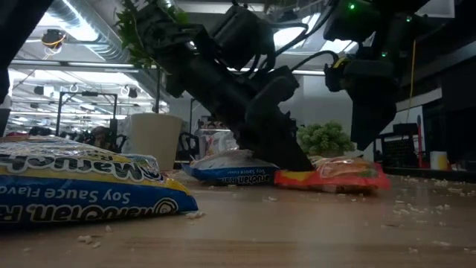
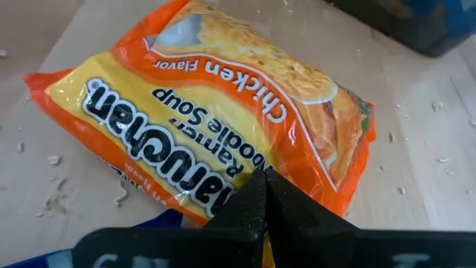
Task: Sort Maruchan noodles
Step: Put the orange noodle pack into the top transparent bin
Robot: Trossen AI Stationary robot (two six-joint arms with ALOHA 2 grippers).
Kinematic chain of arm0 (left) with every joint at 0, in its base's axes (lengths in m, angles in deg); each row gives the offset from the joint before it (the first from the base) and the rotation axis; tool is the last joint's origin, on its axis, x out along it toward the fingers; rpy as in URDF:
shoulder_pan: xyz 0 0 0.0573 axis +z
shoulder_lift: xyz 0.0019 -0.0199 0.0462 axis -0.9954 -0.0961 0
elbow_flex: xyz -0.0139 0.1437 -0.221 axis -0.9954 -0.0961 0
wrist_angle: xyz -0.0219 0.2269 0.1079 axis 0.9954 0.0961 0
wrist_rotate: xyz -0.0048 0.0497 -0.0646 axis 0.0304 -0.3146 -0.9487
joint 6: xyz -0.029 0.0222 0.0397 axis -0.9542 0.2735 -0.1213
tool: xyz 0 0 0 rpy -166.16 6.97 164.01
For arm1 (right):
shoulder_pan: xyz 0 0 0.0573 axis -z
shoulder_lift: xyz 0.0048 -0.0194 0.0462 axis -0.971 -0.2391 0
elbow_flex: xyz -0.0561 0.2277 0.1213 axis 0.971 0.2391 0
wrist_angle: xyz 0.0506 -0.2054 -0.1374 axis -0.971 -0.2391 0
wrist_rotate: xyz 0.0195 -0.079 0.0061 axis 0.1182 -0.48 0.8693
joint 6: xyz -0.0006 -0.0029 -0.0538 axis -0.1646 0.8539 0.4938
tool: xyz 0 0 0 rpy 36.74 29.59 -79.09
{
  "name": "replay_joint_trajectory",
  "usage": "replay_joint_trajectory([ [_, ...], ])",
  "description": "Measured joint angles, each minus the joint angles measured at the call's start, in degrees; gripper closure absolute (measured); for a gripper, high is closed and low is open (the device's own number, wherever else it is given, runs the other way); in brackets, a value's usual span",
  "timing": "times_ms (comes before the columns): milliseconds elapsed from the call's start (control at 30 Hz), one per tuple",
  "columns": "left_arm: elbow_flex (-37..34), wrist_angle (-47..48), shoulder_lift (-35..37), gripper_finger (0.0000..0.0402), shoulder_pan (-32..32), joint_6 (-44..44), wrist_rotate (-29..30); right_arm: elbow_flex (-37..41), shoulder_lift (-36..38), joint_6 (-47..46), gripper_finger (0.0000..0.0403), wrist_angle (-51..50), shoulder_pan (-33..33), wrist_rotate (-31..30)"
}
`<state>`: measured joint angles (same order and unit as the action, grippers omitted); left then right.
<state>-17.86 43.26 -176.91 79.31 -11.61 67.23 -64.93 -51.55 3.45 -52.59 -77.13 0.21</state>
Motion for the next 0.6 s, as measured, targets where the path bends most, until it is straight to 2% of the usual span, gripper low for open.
replay_joint_trajectory([
  [200, 0.13, 1.76, -0.35, 0.0401, -0.19, -1.09, -0.44, 3.38, 0.00, -1.43, 0.0104, 3.70, -1.67, 0.70],
  [400, 0.09, 3.73, -0.37, 0.0401, -0.19, -1.16, -0.65, 11.78, 0.00, -2.74, 0.0104, 23.72, -0.06, 4.10],
  [600, 0.02, 3.81, -0.39, 0.0401, -0.19, -1.14, -0.57, 17.03, 0.00, -2.67, 0.0104, 29.21, 1.97, 4.93],
])
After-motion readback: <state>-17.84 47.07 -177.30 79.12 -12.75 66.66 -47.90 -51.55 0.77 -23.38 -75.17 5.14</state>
